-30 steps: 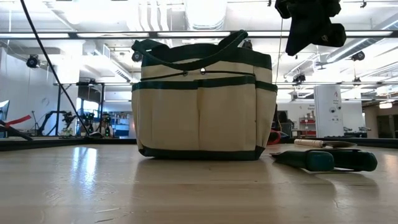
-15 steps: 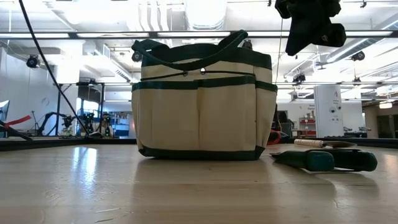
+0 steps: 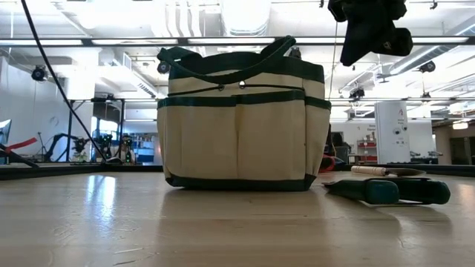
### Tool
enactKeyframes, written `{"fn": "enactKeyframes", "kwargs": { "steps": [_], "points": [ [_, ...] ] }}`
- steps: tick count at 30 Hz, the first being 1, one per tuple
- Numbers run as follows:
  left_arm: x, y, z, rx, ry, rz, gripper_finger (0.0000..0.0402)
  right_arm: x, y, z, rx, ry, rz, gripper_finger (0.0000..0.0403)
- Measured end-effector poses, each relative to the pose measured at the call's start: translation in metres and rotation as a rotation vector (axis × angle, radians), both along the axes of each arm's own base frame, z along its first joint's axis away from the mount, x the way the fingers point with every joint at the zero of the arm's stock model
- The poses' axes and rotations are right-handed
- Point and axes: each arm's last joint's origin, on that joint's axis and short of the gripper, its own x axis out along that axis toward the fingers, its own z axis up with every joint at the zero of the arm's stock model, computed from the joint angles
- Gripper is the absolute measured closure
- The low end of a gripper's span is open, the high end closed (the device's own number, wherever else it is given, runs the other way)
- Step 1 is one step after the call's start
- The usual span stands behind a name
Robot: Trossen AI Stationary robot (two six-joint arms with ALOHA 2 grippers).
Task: Pick & Place Garden tools in Gardening bag
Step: Put the green spray bottle into the white gardening bag
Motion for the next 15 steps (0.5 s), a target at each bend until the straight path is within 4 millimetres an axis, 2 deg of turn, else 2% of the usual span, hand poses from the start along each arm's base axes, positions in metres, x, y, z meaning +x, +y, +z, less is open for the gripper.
{"fn": "enactKeyframes", "kwargs": {
  "steps": [5,15],
  "points": [
    [-0.003,0.006,-0.009,0.030,0.021,0.012,0.0132,0.000,0.000,0.000,0.001,-0.003,0.000,0.0376],
    [-0.002,0.017,-0.040,0.014,-0.031,0.039,0.0135,0.001,0.000,0.001,0.003,-0.013,0.000,0.0376]
  ]
}}
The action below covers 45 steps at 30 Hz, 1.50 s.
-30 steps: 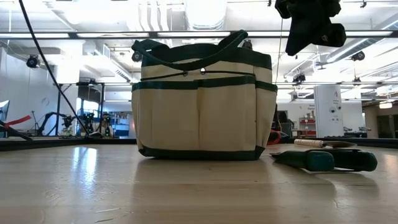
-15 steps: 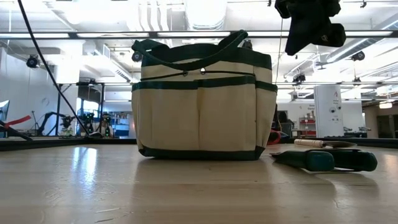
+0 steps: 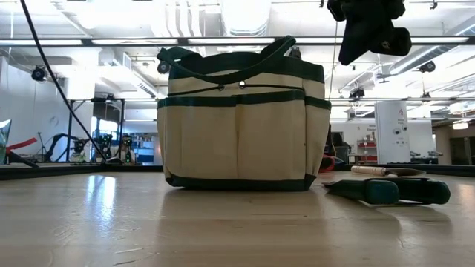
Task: Pick & Place Garden tools in Gardening bag
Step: Put the green spray bottle into the white gardening bag
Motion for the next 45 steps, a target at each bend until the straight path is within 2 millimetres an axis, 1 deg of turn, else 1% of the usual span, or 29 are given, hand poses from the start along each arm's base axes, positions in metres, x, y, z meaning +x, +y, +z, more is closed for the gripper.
{"fn": "enactKeyframes", "kwargs": {
  "steps": [4,7,10,16,22,30,34,41,45],
  "points": [
    [-0.003,0.004,-0.008,-0.010,-0.001,-0.002,0.0135,0.000,0.000,0.000,0.000,0.000,0.000,0.0376],
    [-0.003,0.004,-0.008,-0.013,0.001,-0.006,0.0140,0.000,0.000,0.000,0.000,0.000,-0.001,0.0376],
    [-0.002,0.003,-0.006,-0.012,0.000,-0.010,0.0153,0.000,0.000,0.000,0.000,-0.001,0.000,0.0376],
    [-0.001,0.001,-0.005,-0.018,-0.005,-0.024,0.0197,0.000,0.000,0.000,0.000,-0.001,0.000,0.0376],
    [0.000,-0.001,-0.004,-0.045,0.002,-0.049,0.0263,0.000,0.000,0.000,0.000,-0.001,0.000,0.0376],
    [-0.001,-0.002,-0.001,-0.068,0.003,-0.096,0.0265,0.000,0.000,0.000,0.000,-0.001,0.000,0.0376],
    [-0.001,-0.001,0.003,-0.084,-0.009,-0.117,0.0265,0.000,0.000,0.000,0.000,-0.001,0.000,0.0376],
    [0.000,0.003,0.011,-0.044,-0.110,-0.142,0.0265,0.000,0.000,0.000,0.000,-0.001,0.000,0.0376],
    [0.001,0.005,0.018,-0.012,-0.203,-0.158,0.0265,0.000,0.000,0.000,0.000,-0.001,0.000,0.0376]
  ]
}}
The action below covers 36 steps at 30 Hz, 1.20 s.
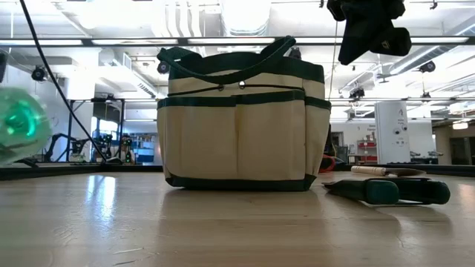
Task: Pick & Place Garden tools in Gardening bag
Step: Put the green spray bottle into the white gardening bag
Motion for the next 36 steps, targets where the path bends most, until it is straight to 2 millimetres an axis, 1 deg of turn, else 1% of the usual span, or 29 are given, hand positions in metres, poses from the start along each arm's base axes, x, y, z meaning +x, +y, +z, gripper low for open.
{"fn": "enactKeyframes", "kwargs": {
  "steps": [11,20,26,31,34,36],
  "points": [
    [0.008,0.007,0.025,0.179,-0.389,-0.088,0.0265,0.000,0.000,0.000,0.000,0.000,0.000,0.0376],
    [0.013,0.010,0.050,0.360,-0.654,-0.190,0.0265,0.000,0.000,0.000,0.000,0.000,0.000,0.0376],
    [0.016,0.015,0.064,0.473,-0.722,-0.289,0.0265,0.000,0.000,0.000,0.000,0.000,0.000,0.0376],
    [0.020,0.027,0.075,0.586,-0.720,-0.378,0.0265,0.000,0.000,0.000,0.000,0.000,0.000,0.0376],
    [0.026,0.033,0.082,0.672,-0.721,-0.451,0.0265,0.000,0.000,0.000,0.000,0.000,0.000,0.0376],
    [0.029,0.038,0.088,0.747,-0.718,-0.531,0.0265,0.000,0.000,0.000,0.000,0.000,0.000,0.0376]
  ]
}}
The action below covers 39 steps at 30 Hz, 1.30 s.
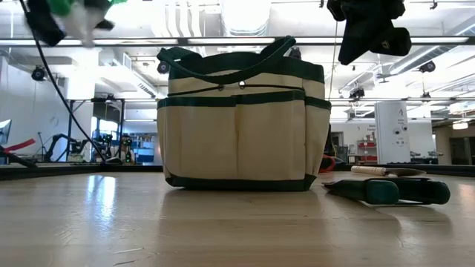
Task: Pick & Place Garden tools in Gardening bag
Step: Put the green spray bottle into the white gardening bag
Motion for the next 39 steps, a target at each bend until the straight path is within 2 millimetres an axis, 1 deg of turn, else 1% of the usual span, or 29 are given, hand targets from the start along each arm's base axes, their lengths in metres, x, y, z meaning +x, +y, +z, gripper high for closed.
{"fn": "enactKeyframes", "kwargs": {
  "steps": [5,11,16,20,24,29,33,39],
  "points": [
    [0.012,0.012,0.020,0.285,0.014,-0.138,0.0265,0.000,0.000,0.000,0.000,0.000,0.000,0.0376],
    [0.025,0.026,0.059,0.575,0.089,-0.203,0.0265,0.000,0.000,0.000,-0.004,0.001,0.004,0.0376],
    [0.036,0.037,0.090,0.813,0.244,-0.248,0.0265,0.000,0.000,0.000,-0.008,-0.003,0.009,0.0376],
    [0.049,0.043,0.105,0.975,0.429,-0.250,0.0265,0.000,0.000,0.000,-0.008,-0.003,0.009,0.0376],
    [0.066,0.047,0.114,1.115,0.623,-0.219,0.0265,0.000,0.000,0.000,-0.008,-0.003,0.010,0.0376],
    [0.093,0.047,0.118,1.243,0.842,-0.242,0.0265,0.000,0.000,0.000,-0.010,-0.003,0.014,0.0376],
    [0.109,0.044,0.115,1.399,1.037,-0.242,0.0265,0.000,0.000,0.000,-0.030,0.002,0.045,0.0376],
    [0.128,0.037,0.100,1.571,1.274,-0.290,0.0265,0.000,0.000,0.000,-0.039,0.010,0.048,0.0376]
  ]
}}
